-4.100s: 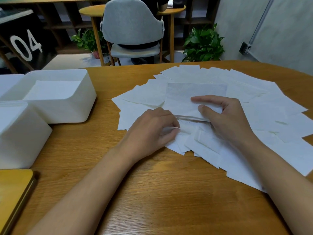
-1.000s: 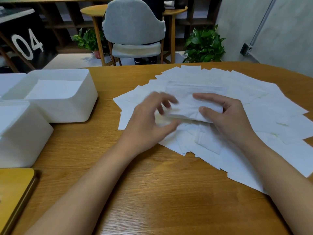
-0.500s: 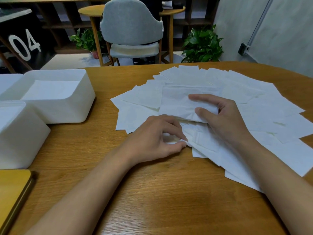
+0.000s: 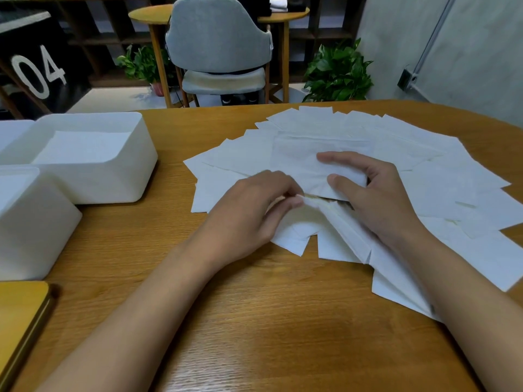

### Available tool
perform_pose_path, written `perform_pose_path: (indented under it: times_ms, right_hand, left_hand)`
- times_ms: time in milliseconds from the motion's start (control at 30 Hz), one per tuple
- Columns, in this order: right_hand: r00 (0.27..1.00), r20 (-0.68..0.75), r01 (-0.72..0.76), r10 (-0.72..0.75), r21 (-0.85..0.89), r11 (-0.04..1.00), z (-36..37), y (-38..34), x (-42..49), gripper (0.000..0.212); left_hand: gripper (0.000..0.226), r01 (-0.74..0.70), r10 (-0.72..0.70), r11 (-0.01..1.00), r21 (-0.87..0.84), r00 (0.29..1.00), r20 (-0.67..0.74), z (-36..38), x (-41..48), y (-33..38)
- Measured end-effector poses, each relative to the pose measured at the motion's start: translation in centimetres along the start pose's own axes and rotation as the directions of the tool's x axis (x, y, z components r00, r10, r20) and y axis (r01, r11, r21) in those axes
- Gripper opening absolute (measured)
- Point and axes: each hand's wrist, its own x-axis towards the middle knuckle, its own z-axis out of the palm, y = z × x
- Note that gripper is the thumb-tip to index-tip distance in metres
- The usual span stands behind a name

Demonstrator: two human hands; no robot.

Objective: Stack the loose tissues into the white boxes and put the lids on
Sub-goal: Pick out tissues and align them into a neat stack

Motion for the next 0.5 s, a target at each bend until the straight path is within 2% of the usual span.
perform_pose_path:
  times_ms: [200,300,400,500]
  right_hand:
    - [0.998,0.063,0.022,-0.025,0.039,0.999,0.1,-0.3,-0.1,0.021]
    - [0.989,0.129,0.053,-0.072,0.145,0.988,0.4,-0.8,-0.7,0.048]
    - [0.974,0.187,0.090,-0.126,0.189,0.978,0.7,-1.1,-0.8,0.052]
    - [0.975,0.175,0.102,-0.138,0.198,0.975,0.6,-0.9,-0.6,0.056]
  left_hand:
    - [0.011,0.093,-0.118,0.986,-0.140,0.977,-0.181,-0.9,0.1,0.7]
    - [0.013,0.182,-0.244,0.956,-0.230,0.930,-0.276,-1.0,0.3,0.4]
    - [0.020,0.250,-0.377,0.892,-0.376,0.871,-0.314,-1.4,0.5,-0.2]
    - [0.024,0.294,-0.461,0.824,-0.485,0.845,-0.271,-1.7,0.6,-0.4]
